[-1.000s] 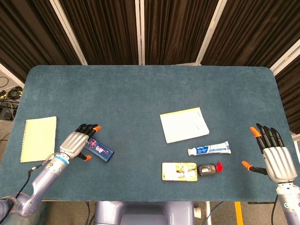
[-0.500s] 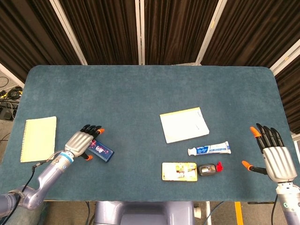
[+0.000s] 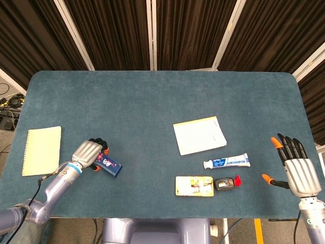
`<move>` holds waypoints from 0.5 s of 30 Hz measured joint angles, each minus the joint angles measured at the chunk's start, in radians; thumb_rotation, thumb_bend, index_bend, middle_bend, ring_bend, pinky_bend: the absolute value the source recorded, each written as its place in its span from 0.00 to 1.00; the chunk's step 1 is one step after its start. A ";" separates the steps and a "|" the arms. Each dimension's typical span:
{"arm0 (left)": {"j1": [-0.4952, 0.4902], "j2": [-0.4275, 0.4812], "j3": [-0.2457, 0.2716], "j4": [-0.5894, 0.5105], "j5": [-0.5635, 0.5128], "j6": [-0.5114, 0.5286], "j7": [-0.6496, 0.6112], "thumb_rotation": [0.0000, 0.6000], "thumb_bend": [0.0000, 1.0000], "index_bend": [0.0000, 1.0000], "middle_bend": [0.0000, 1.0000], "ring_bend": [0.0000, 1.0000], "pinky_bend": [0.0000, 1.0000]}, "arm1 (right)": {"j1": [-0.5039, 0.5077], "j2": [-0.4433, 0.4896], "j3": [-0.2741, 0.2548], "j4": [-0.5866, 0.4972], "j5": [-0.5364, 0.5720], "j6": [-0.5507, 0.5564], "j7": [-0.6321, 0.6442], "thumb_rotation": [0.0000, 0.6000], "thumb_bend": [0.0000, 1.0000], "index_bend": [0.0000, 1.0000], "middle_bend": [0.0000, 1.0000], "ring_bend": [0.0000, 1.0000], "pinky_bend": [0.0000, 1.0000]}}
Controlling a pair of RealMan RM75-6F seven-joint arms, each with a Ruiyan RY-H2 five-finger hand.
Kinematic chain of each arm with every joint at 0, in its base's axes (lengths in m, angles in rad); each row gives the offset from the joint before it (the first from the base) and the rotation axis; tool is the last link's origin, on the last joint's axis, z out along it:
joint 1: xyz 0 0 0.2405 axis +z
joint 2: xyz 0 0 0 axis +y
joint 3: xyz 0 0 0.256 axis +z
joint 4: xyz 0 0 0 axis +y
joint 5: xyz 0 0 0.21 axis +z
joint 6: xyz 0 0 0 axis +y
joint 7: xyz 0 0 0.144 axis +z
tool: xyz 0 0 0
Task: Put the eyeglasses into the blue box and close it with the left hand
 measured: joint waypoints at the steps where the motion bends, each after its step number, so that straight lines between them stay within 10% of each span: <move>1: 0.002 -0.003 0.000 0.002 -0.004 0.007 0.007 1.00 0.25 0.51 0.26 0.18 0.26 | 0.000 0.000 0.000 0.000 0.000 0.000 -0.001 1.00 0.00 0.00 0.00 0.00 0.00; 11: 0.010 -0.002 -0.017 0.002 -0.025 0.033 0.001 1.00 0.20 0.48 0.22 0.16 0.24 | -0.001 0.000 -0.001 -0.002 -0.001 0.002 -0.003 1.00 0.00 0.00 0.00 0.00 0.00; 15: 0.011 -0.002 -0.020 0.008 -0.038 0.028 -0.004 1.00 0.01 0.20 0.00 0.00 0.03 | -0.001 0.001 -0.001 -0.004 -0.004 0.004 -0.002 1.00 0.00 0.00 0.00 0.00 0.00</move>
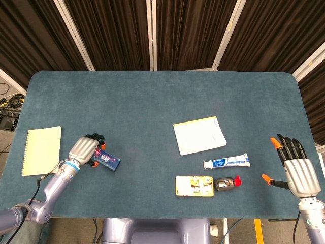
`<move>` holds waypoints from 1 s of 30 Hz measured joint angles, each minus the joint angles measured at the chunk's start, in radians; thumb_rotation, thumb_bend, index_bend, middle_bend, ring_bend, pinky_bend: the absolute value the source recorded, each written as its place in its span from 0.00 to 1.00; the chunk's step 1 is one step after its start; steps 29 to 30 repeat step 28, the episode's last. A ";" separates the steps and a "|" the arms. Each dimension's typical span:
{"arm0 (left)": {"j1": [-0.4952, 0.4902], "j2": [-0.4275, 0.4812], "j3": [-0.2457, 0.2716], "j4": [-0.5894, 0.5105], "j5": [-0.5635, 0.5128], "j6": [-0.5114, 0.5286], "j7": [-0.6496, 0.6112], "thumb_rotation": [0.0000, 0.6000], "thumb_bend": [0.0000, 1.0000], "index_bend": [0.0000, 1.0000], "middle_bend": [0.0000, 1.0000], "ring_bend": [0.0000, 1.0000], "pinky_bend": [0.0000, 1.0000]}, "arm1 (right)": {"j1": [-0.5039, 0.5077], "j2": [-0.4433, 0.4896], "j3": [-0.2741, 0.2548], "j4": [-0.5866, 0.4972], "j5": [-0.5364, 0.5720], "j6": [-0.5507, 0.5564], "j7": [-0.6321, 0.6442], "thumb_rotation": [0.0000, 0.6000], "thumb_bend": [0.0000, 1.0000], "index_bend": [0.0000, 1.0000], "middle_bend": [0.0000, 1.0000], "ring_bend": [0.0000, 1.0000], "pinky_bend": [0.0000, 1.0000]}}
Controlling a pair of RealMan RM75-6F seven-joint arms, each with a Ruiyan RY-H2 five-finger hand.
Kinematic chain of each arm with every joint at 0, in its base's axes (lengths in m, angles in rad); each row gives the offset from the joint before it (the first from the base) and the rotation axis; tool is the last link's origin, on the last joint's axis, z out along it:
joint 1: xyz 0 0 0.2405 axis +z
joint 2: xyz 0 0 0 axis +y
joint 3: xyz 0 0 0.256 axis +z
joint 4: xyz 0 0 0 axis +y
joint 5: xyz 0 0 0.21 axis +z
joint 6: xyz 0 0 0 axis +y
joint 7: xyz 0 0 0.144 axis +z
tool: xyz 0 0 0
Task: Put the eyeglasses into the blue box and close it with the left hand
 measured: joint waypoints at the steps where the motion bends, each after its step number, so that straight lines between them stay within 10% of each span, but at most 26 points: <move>1: 0.000 0.004 0.000 -0.004 -0.005 -0.010 -0.003 1.00 0.00 0.12 0.00 0.00 0.01 | 0.000 0.000 0.000 -0.001 -0.001 0.001 0.001 1.00 0.00 0.00 0.00 0.00 0.00; 4: 0.004 0.016 -0.001 -0.016 -0.006 -0.007 -0.011 1.00 0.00 0.00 0.00 0.00 0.00 | -0.001 0.002 -0.001 -0.003 -0.005 0.004 0.003 1.00 0.00 0.00 0.00 0.00 0.00; 30: 0.418 0.374 0.063 -0.408 0.195 0.663 -0.058 1.00 0.00 0.00 0.00 0.00 0.00 | -0.023 -0.013 -0.008 0.022 -0.073 0.084 -0.020 1.00 0.00 0.00 0.00 0.00 0.00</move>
